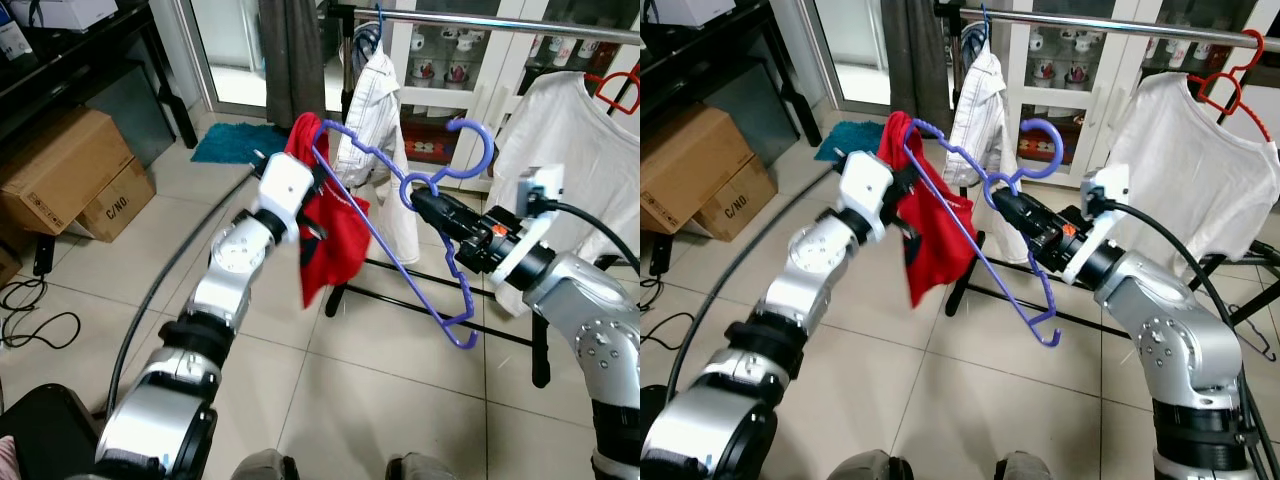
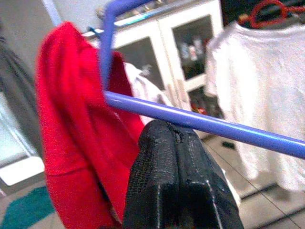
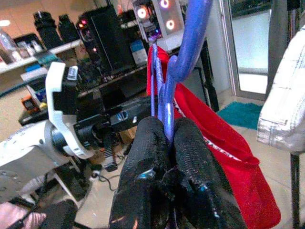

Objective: Hang hanger

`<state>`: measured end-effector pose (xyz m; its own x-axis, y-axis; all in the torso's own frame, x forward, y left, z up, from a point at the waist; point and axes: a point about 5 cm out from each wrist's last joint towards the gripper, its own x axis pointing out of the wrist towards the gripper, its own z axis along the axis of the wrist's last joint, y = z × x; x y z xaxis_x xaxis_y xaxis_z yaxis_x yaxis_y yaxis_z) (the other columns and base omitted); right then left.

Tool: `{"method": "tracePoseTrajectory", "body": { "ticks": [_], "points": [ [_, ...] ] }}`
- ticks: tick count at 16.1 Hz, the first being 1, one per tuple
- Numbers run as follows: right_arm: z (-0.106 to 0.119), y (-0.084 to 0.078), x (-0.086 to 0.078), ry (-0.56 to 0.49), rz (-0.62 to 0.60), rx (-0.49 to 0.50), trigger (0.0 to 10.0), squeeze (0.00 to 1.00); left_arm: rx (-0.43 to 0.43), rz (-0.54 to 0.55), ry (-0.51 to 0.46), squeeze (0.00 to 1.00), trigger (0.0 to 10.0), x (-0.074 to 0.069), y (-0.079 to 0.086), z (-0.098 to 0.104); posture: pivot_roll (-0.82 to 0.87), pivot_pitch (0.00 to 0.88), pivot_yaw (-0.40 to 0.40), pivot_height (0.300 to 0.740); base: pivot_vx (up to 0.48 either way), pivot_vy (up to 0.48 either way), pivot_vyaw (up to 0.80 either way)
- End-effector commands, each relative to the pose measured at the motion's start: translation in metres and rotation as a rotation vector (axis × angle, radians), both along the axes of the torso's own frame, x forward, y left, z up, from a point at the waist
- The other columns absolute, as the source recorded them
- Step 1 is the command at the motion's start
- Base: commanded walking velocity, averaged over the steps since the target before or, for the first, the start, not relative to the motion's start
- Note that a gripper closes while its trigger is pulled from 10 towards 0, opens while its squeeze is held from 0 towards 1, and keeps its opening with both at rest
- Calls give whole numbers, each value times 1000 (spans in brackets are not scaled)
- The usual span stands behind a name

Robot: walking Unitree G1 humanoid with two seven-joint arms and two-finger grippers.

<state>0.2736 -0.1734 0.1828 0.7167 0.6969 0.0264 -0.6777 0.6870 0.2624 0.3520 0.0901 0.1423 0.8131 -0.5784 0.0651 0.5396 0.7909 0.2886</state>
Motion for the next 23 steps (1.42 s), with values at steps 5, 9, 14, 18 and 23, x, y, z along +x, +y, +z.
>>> {"method": "tracePoseTrajectory", "body": {
  "ticks": [5,9,14,18,23],
  "points": [
    [-4,8,-1,7,35,-64,0,0,14,-2,-80,0,0,8,4,27,-160,0,73,740,0,0,0],
    [-1,7,-4,-5,52,-26,0,0,-41,57,-21,0,10000,7,7,18,-165,0,77,740,0,0,0],
    [4,9,-4,-79,17,-73,0,0,-164,140,67,1000,10000,2,14,5,-168,0,69,740,0,0,0],
    [7,13,-4,-98,-26,-52,0,0,-98,64,49,1000,10000,-8,5,-2,-160,0,53,740,0,0,0],
    [9,17,-6,-116,-61,-39,0,0,-37,156,27,1000,10000,-5,11,-3,-167,0,50,740,0,0,0]
  ]
}}
